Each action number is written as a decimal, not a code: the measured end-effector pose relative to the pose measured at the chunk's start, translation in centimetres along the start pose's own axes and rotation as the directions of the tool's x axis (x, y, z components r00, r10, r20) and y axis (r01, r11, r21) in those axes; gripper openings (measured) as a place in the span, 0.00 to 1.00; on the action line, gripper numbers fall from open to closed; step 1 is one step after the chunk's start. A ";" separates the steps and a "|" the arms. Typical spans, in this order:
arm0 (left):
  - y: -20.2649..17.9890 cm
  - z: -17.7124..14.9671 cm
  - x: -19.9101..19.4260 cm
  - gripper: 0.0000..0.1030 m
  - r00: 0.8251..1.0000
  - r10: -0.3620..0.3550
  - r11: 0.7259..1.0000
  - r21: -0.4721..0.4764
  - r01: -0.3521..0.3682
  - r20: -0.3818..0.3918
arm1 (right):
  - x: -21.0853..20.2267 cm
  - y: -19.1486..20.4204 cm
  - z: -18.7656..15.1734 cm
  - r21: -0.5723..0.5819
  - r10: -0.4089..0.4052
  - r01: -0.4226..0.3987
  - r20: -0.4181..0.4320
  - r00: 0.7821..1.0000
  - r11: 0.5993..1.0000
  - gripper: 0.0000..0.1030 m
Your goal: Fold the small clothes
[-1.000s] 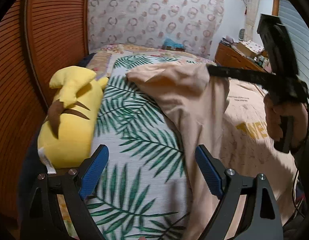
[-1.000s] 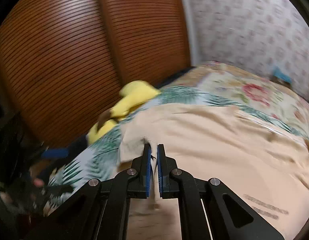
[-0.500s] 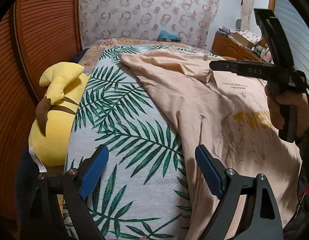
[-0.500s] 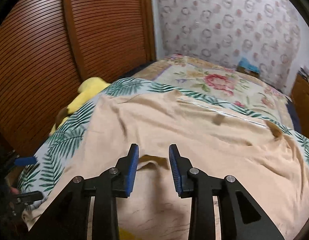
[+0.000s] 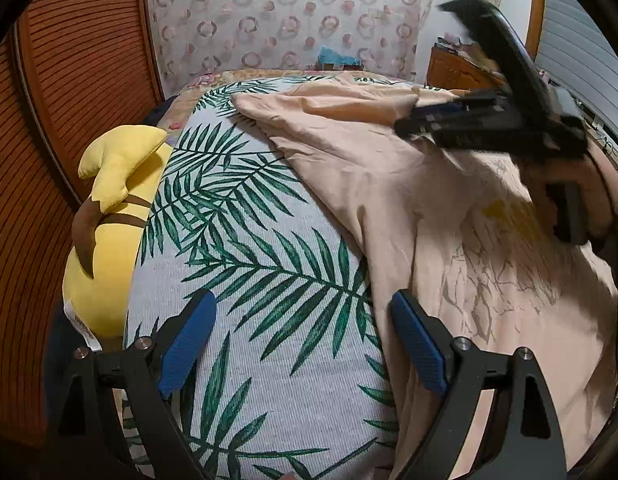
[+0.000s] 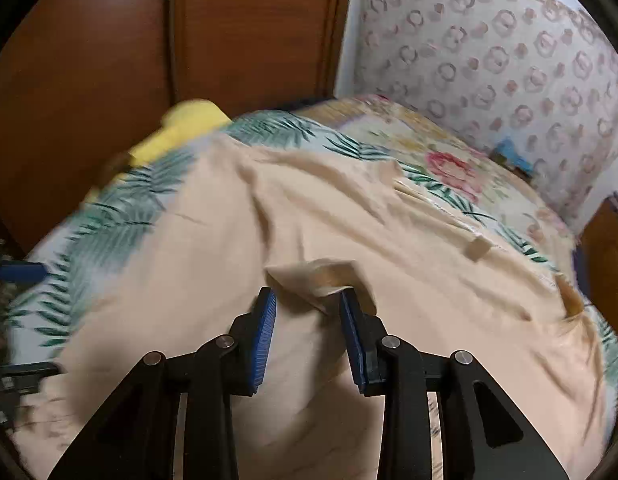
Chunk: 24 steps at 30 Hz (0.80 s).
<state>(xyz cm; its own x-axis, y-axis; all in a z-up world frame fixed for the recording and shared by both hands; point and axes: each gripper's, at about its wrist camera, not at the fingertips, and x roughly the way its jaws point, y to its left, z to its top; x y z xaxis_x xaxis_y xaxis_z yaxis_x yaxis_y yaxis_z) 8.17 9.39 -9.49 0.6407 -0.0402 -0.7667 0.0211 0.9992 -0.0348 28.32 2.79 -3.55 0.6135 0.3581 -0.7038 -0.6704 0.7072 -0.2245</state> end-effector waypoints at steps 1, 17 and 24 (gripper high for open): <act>0.0 -0.1 0.0 0.88 1.000 -0.001 1.000 0.000 0.001 0.004 | 0.3 -0.9 0.4 0.013 -0.076 0.075 0.008 0.997 0.997 0.33; -0.6 0.5 -1.7 0.88 0.998 0.026 1.000 0.014 -0.027 0.061 | -6.3 -8.7 -4.2 0.214 -0.014 -0.013 0.125 0.992 0.977 0.33; -3.7 4.2 -3.2 0.88 0.990 -0.027 0.997 0.078 0.016 0.136 | -10.5 -11.8 -9.7 0.243 0.003 -0.046 0.175 0.985 0.969 0.60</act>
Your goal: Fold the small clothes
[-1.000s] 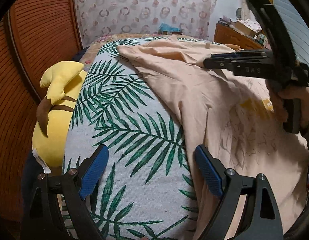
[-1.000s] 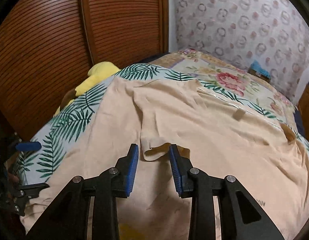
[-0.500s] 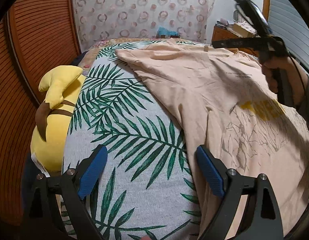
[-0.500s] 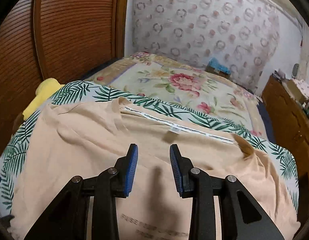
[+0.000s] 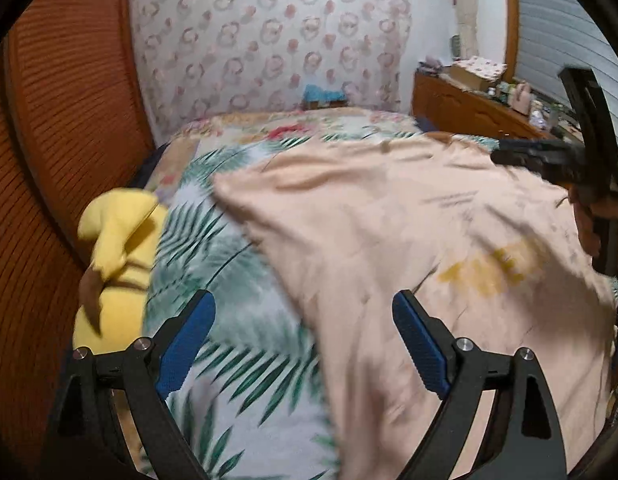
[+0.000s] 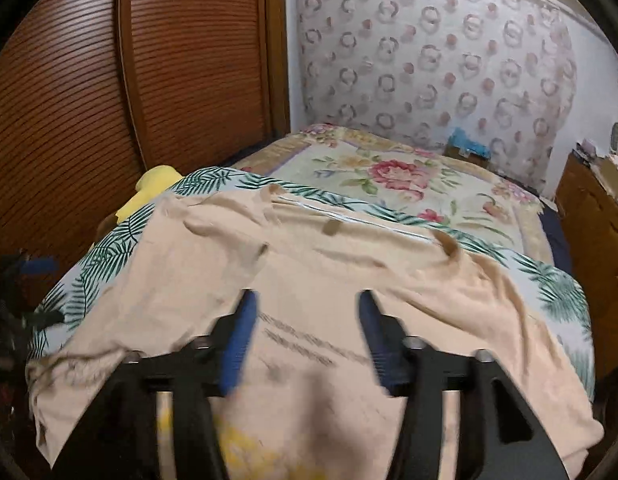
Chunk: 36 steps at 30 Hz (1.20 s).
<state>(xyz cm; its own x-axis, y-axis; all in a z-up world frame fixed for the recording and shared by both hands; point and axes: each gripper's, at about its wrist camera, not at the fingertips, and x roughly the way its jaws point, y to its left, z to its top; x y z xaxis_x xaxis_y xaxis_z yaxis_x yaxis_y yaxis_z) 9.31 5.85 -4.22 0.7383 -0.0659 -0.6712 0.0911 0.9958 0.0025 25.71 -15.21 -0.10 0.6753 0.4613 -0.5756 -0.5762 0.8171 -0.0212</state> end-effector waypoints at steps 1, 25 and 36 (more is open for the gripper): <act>-0.4 0.5 0.3 0.88 1.000 -0.011 1.000 0.006 0.011 0.004 | -0.6 -0.8 -0.5 0.010 -0.006 0.006 0.002 1.000 1.000 0.61; -17.1 8.3 13.4 0.88 0.951 -0.251 0.917 0.270 0.293 -0.179 | -7.8 -17.3 -11.0 0.175 -0.313 0.340 -0.165 0.935 0.924 0.61; -17.2 8.0 14.0 0.89 0.945 -0.255 0.914 0.268 0.304 -0.204 | -7.3 -21.3 -11.3 0.359 -0.250 0.320 -0.228 0.941 0.876 0.61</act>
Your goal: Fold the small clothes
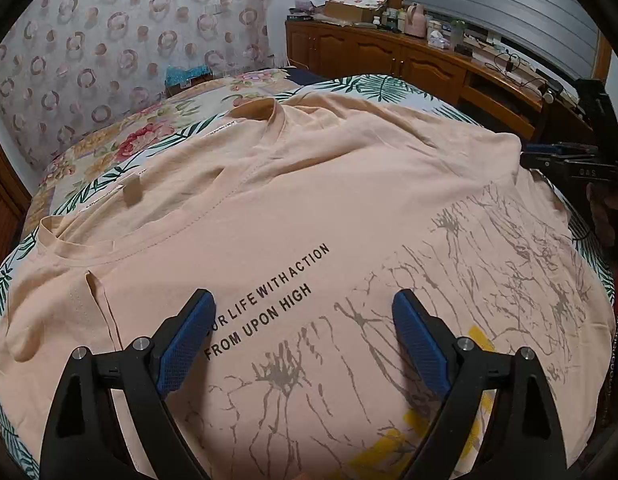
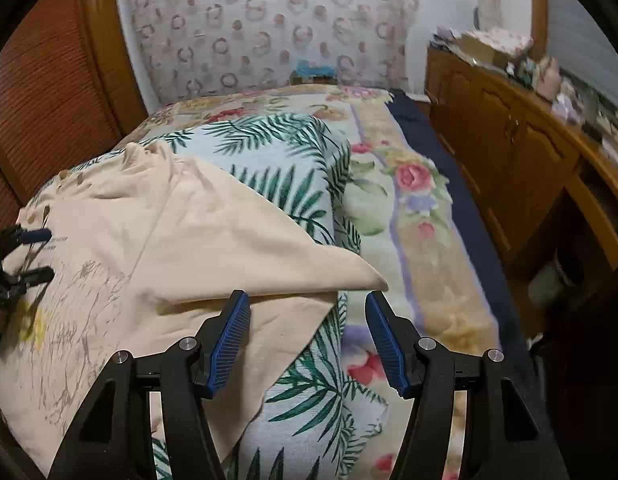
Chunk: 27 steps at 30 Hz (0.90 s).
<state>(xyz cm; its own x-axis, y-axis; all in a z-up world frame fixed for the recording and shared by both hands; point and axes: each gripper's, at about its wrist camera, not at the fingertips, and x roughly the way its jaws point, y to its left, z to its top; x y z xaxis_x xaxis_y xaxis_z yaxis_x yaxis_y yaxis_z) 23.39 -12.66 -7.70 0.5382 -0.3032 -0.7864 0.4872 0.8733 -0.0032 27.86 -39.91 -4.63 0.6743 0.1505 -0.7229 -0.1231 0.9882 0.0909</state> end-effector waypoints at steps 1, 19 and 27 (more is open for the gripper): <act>0.0 0.0 0.0 0.89 1.000 0.000 1.000 0.000 0.000 0.000 | 0.3 -0.1 0.0 0.014 0.007 -0.007 -0.013 1.000 1.000 0.61; -0.5 0.1 0.3 1.00 1.000 -0.013 1.000 0.019 0.013 -0.016 | 0.0 1.0 0.4 -0.062 0.004 -0.005 -0.011 1.000 0.998 0.36; -0.5 0.1 0.3 1.00 1.000 -0.012 1.000 0.020 0.012 -0.016 | -0.9 1.5 0.3 -0.092 -0.068 0.067 -0.007 0.998 0.993 0.08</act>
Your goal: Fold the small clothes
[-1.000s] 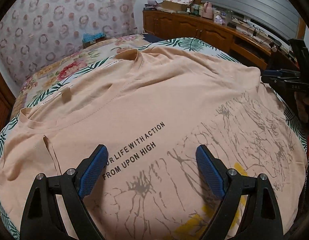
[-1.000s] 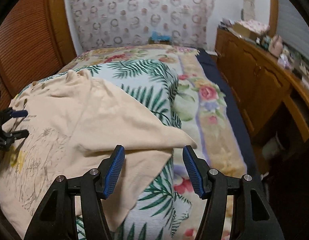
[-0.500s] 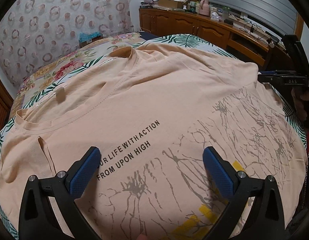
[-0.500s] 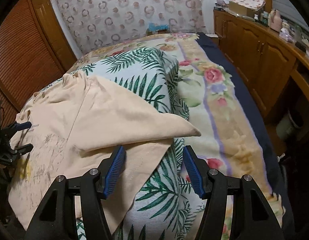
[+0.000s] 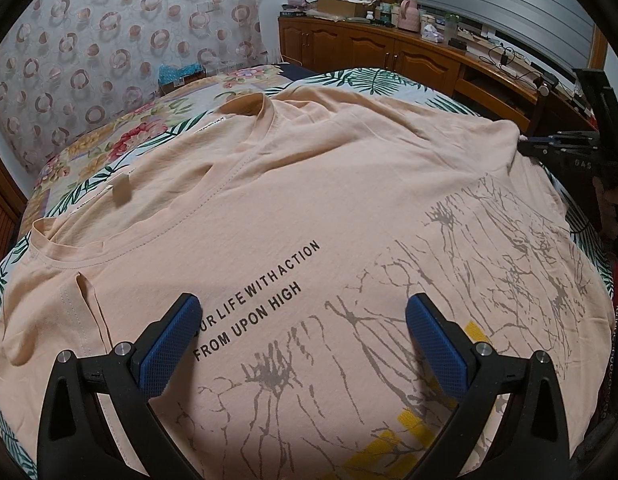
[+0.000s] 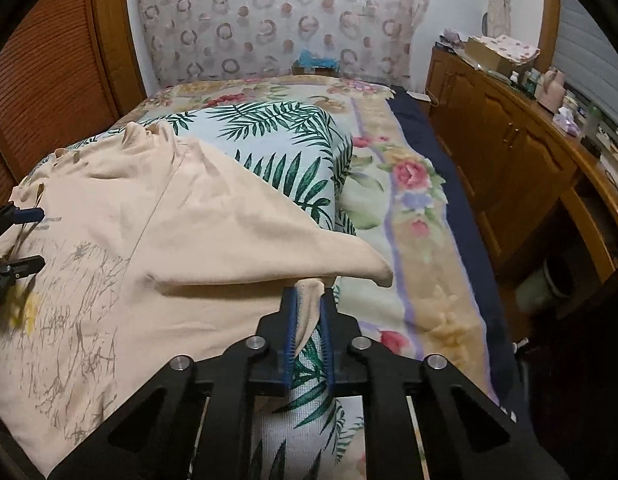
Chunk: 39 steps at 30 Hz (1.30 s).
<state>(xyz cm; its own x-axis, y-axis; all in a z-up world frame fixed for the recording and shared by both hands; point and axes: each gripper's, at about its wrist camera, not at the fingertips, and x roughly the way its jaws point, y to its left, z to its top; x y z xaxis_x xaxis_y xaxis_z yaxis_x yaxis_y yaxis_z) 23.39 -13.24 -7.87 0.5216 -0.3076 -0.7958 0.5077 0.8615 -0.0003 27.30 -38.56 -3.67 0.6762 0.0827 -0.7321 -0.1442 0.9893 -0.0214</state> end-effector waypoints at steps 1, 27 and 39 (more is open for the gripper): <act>0.0 0.0 0.0 1.00 1.000 0.000 1.000 0.000 0.000 0.000 | -0.2 0.2 0.2 0.000 0.000 0.000 0.005 1.000 1.000 0.07; 0.0 0.0 -0.1 1.00 1.000 0.005 1.000 -0.011 -0.005 0.001 | -5.9 7.7 2.4 -0.098 0.193 -0.176 0.195 0.962 0.979 0.04; 2.0 -0.9 -5.8 1.00 0.993 0.018 0.994 -0.113 -0.005 0.117 | -3.3 13.6 0.9 -0.235 0.359 -0.330 0.096 0.928 0.914 0.41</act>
<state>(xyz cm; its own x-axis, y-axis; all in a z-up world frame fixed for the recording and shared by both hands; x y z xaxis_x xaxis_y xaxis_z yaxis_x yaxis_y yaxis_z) 20.77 -9.38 -3.77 0.6073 -0.3374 -0.7193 0.4245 0.9031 -0.0652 23.77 -25.23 -0.98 0.6450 0.4439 -0.6220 -0.5245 0.8491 0.0620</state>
